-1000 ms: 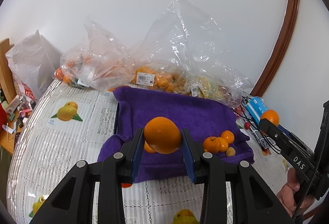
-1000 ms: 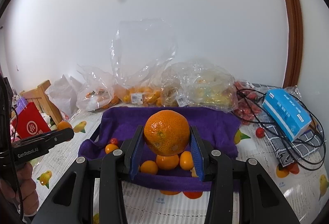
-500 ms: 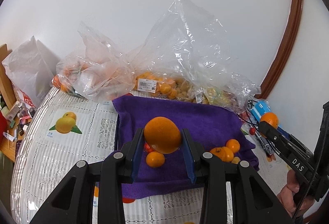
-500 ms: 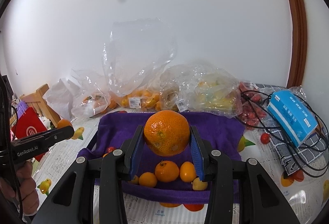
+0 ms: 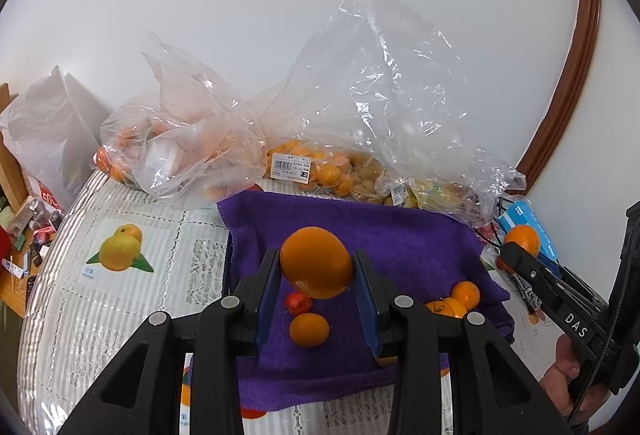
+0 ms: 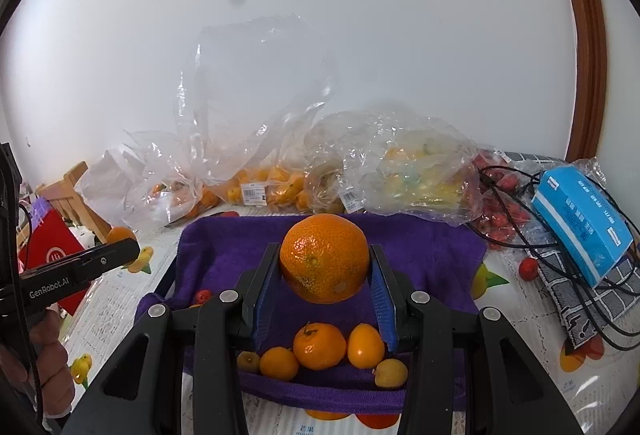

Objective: Organize fruits
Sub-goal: 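Lower both oranges onto the purple towel and open both grippers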

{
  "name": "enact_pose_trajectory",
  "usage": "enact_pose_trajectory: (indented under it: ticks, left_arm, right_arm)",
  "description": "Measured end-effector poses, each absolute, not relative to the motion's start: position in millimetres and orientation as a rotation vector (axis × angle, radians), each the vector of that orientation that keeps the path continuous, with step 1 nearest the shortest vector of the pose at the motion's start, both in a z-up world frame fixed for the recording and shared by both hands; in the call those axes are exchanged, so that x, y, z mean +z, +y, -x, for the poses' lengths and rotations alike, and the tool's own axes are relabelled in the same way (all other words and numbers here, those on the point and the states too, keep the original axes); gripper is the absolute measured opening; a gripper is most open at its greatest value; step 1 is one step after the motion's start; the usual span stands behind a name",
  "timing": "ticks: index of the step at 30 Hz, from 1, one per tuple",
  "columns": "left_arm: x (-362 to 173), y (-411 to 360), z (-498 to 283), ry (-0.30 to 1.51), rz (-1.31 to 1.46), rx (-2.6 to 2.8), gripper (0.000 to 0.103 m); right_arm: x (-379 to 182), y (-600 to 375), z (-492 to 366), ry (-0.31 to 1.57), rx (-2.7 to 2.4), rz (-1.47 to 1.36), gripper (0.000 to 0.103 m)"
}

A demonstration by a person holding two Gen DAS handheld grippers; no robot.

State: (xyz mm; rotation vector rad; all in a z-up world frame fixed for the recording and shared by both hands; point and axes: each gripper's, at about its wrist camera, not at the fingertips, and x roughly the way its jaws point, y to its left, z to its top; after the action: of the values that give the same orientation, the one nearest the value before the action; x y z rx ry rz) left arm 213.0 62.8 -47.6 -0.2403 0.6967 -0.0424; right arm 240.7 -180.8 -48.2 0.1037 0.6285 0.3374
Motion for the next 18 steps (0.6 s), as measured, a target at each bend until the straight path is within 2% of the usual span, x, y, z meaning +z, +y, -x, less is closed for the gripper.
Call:
enact_pose_trajectory:
  ticks: [18]
  left_arm:
    - [-66, 60, -243, 0.751, 0.240, -0.034, 0.034]
  right_arm:
    - [-77, -182, -271, 0.700, 0.318, -0.138, 0.043]
